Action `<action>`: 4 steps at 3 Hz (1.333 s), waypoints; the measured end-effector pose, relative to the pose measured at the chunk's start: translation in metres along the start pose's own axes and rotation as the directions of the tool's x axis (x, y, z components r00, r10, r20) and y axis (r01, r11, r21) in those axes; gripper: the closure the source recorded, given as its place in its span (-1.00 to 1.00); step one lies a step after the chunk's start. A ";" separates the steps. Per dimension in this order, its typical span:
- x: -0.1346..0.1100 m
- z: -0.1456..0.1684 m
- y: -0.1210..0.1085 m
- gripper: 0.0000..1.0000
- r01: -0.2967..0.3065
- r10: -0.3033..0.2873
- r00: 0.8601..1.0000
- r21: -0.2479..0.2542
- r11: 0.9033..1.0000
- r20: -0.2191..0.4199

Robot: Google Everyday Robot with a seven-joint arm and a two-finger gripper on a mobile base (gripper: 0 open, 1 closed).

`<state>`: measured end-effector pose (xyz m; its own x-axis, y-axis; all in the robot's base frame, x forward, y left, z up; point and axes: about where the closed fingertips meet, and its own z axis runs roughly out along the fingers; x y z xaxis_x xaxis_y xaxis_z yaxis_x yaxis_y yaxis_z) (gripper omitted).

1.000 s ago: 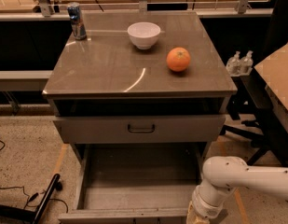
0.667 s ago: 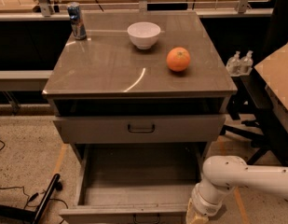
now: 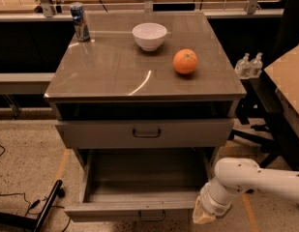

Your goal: Close middle drawer

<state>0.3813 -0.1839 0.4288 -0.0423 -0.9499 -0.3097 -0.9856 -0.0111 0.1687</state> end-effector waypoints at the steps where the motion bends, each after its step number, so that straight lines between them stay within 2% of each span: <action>1: 0.001 -0.003 -0.007 1.00 0.001 -0.002 1.000 0.018 1.000 0.006; 2: 0.001 -0.004 -0.006 1.00 0.001 -0.001 1.000 0.018 1.000 0.006; 3: 0.006 -0.003 -0.033 1.00 0.006 -0.007 1.000 0.068 0.998 0.021; 4: 0.005 -0.004 -0.033 1.00 0.006 -0.008 1.000 0.068 0.998 0.021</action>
Offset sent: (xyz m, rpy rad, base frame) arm 0.0828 -0.0169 -0.0307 0.0645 -0.1653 -0.0492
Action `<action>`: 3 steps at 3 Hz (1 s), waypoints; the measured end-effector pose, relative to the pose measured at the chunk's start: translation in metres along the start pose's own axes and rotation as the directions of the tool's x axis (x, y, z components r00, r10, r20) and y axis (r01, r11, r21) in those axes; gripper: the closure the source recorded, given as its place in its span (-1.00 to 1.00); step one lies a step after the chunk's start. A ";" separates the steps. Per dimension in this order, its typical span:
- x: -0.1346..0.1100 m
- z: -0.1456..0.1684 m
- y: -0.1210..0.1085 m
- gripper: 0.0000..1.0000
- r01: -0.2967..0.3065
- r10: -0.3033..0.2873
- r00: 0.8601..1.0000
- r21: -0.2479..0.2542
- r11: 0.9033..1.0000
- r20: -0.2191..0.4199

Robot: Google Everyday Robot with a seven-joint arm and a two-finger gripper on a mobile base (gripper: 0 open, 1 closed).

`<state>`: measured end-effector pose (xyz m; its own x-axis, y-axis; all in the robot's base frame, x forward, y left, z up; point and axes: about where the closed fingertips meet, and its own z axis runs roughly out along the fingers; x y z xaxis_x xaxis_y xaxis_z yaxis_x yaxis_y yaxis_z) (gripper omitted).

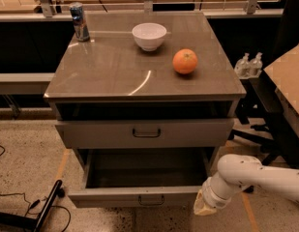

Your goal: Close middle drawer

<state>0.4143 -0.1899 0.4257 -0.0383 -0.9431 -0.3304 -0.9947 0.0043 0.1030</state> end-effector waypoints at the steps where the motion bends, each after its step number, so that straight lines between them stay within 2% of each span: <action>1: 0.009 -0.003 -0.026 1.00 -0.024 0.023 1.000 0.075 0.997 0.009; 3: 0.001 0.004 -0.015 1.00 0.003 -0.004 1.000 0.081 0.997 0.010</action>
Offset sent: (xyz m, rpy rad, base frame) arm 0.0169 -0.0074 -0.0024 0.0011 -0.0419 -0.0340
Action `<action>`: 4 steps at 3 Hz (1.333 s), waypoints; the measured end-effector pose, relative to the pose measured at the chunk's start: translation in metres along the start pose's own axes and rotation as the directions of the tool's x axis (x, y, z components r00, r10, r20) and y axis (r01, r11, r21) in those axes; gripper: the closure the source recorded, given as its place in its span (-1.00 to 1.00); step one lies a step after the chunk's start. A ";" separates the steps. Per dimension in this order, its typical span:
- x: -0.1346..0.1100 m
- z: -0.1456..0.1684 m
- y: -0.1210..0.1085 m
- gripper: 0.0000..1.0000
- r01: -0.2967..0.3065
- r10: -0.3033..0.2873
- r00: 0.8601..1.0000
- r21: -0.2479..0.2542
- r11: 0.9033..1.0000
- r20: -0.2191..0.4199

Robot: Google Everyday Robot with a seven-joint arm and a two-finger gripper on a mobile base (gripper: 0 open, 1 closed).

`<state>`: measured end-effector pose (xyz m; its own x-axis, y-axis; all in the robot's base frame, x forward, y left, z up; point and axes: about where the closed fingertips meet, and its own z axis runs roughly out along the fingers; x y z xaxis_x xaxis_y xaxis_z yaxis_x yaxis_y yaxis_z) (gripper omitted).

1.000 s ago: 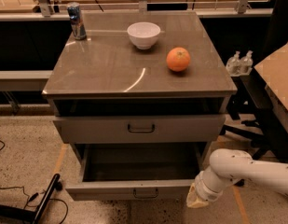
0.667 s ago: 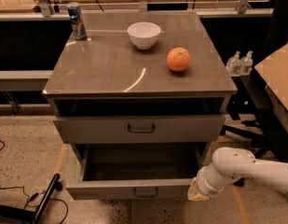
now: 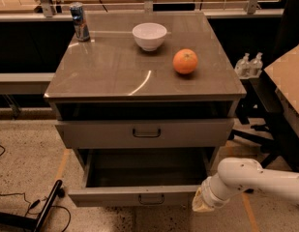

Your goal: Close middle drawer

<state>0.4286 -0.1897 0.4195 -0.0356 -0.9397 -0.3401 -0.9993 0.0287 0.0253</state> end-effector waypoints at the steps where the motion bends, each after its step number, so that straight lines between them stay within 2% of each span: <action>1: -0.005 0.007 0.012 1.00 0.021 -0.021 1.000 0.008 1.000 0.004; 2: -0.006 0.021 0.016 1.00 0.039 -0.039 0.999 0.017 0.999 0.008; 3: -0.009 0.033 0.006 1.00 0.068 -0.069 0.998 0.044 0.997 0.009; 4: -0.010 0.040 -0.021 1.00 0.106 -0.108 0.994 0.102 0.989 0.018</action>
Offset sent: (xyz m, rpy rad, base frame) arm -0.0196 0.0189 -0.0294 0.0108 -0.0496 0.0433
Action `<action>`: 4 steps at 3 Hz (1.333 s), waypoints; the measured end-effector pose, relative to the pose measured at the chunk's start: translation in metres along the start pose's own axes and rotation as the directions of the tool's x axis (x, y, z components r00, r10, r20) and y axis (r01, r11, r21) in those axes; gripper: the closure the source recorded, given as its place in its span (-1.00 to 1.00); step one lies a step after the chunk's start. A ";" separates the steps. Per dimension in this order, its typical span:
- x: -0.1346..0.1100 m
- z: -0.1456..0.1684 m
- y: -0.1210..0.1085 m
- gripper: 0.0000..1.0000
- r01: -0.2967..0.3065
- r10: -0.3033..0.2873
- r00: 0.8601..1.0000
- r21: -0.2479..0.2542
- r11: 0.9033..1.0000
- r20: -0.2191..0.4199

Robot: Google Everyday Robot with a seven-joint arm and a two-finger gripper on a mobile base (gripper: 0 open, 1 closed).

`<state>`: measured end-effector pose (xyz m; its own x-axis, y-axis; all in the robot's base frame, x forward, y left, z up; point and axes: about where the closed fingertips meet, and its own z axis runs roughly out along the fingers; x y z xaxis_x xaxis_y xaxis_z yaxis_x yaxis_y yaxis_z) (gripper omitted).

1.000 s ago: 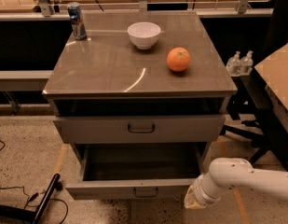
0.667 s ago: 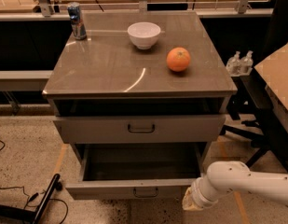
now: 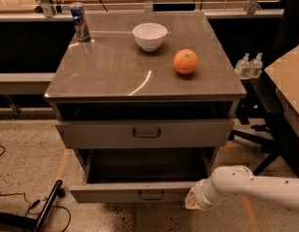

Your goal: Close middle drawer

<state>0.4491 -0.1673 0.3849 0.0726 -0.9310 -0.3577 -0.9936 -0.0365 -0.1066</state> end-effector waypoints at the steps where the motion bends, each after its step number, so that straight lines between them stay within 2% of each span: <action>1: 0.004 0.002 -0.026 1.00 0.020 -0.021 1.000 0.053 0.998 0.011; 3: 0.016 -0.004 -0.075 1.00 0.047 -0.052 0.998 0.131 0.990 0.029; 4: 0.017 -0.004 -0.096 1.00 0.056 -0.063 0.997 0.147 0.988 0.038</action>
Offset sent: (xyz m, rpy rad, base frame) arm 0.0967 -0.0163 0.0072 0.0355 -0.1732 0.0071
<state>0.5457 -0.1806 0.3927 0.1378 -0.9124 -0.3855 -0.9644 -0.0350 -0.2620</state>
